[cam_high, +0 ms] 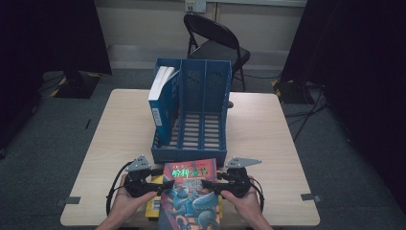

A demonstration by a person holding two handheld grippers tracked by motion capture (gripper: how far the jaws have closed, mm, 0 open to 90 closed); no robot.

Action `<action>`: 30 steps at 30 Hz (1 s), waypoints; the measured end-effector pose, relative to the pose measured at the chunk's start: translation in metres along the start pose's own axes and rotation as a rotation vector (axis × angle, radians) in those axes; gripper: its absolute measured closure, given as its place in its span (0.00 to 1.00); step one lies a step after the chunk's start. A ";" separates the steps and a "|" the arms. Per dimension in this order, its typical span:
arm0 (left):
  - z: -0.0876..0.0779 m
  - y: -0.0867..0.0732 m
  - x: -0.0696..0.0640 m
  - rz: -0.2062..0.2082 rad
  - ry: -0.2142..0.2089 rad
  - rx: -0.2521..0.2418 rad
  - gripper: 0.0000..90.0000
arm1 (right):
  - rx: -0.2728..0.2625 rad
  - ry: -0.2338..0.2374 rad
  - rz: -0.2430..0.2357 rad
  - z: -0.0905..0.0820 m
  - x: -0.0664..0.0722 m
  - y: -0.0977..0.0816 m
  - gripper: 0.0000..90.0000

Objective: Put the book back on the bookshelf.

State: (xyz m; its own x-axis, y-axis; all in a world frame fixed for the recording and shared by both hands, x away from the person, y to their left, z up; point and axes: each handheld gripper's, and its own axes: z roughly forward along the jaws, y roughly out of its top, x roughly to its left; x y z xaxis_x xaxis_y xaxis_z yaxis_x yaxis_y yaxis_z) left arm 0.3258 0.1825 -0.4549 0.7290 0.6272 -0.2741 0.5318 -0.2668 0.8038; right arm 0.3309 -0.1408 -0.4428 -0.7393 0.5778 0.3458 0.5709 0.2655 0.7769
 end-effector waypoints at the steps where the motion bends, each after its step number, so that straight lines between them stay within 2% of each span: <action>1: 0.000 0.000 0.000 0.001 -0.001 0.000 0.34 | 0.001 -0.003 -0.002 0.003 -0.001 0.003 0.52; 5: 0.000 0.001 0.000 0.000 -0.001 0.004 0.34 | 0.009 0.008 -0.009 0.014 -0.003 0.013 0.50; 9: 0.000 0.002 0.000 -0.003 0.004 0.015 0.34 | 0.038 0.032 -0.017 0.024 -0.006 0.023 0.54; 13: 0.000 0.001 0.001 0.000 -0.001 0.009 0.34 | 0.036 0.065 0.003 0.032 -0.009 0.027 0.64; 16: -0.001 0.001 0.002 -0.013 -0.007 0.005 0.35 | 0.034 0.107 0.033 0.031 -0.011 0.023 0.72; 17: -0.001 0.001 0.003 -0.035 -0.004 0.000 0.36 | 0.035 0.111 0.036 0.031 -0.010 0.023 0.73; 19: -0.002 0.001 0.005 -0.059 -0.005 -0.003 0.41 | 0.050 0.124 0.027 0.028 -0.008 0.022 0.73; 21: -0.002 0.001 0.005 -0.050 -0.008 -0.002 0.41 | 0.047 0.136 0.024 0.025 -0.007 0.021 0.77; 27: -0.002 0.002 0.006 -0.060 -0.022 0.001 0.36 | 0.019 0.154 -0.009 0.017 -0.001 0.026 0.88; 30: -0.003 0.002 0.008 -0.099 -0.051 0.000 0.35 | 0.006 0.165 -0.015 0.014 0.001 0.027 0.89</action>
State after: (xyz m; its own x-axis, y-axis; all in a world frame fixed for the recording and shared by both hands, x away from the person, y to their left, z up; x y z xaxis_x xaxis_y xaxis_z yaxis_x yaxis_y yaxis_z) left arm 0.3319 0.1893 -0.4540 0.6938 0.6126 -0.3786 0.6021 -0.2050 0.7717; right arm 0.3508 -0.1224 -0.4286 -0.7959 0.4393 0.4165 0.5613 0.2776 0.7797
